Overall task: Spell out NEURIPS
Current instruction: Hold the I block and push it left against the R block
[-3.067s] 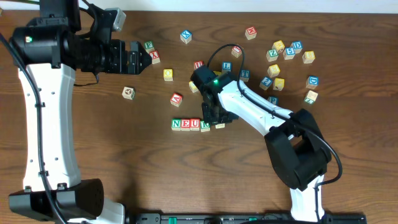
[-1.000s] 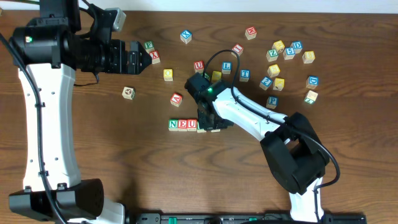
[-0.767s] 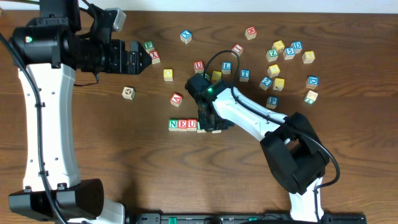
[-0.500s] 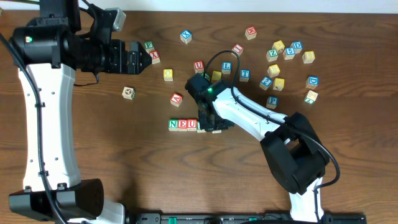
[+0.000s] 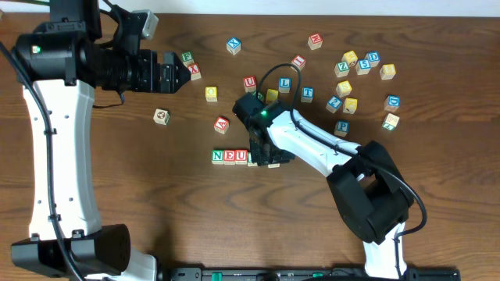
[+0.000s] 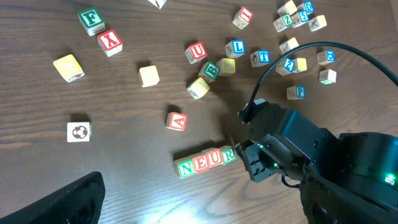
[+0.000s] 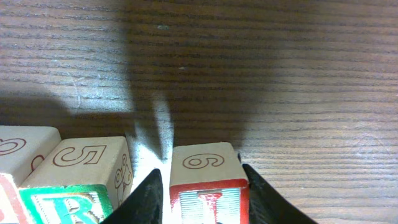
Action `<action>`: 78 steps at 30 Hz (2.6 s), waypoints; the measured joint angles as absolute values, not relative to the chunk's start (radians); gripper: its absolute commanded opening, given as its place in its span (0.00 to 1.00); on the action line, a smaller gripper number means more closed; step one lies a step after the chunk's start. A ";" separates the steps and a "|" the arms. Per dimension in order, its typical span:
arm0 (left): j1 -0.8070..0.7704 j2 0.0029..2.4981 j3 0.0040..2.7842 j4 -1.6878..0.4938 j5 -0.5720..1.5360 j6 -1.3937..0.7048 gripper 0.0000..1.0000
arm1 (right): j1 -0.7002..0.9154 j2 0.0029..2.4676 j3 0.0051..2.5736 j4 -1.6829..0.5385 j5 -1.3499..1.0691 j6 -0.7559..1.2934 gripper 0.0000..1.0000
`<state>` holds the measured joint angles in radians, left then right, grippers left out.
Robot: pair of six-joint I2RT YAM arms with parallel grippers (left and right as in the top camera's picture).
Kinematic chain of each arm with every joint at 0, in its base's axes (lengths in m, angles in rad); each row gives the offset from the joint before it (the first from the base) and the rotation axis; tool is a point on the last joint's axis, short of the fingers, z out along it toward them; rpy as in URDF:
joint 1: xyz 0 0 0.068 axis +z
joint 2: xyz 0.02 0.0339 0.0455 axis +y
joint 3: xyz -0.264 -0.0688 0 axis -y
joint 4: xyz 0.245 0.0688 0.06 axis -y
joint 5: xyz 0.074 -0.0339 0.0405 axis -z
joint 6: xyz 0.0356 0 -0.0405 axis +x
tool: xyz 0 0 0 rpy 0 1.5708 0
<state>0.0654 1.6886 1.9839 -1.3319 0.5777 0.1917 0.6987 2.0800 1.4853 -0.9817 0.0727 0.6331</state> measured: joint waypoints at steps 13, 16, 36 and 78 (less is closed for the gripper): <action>0.065 1.689 1.984 -1.332 0.578 0.192 0.98 | 0.699 2.080 1.485 -0.982 0.073 0.636 0.39; 0.065 1.689 1.984 -1.332 0.578 0.192 0.98 | 0.699 2.080 1.485 -0.982 0.073 0.636 0.39; 0.065 1.689 1.984 -1.332 0.577 0.192 0.98 | 0.699 2.080 1.485 -0.971 0.106 0.636 0.43; 0.065 1.689 1.984 -1.332 0.578 0.192 0.98 | 0.712 2.072 1.425 -0.906 0.158 0.670 0.44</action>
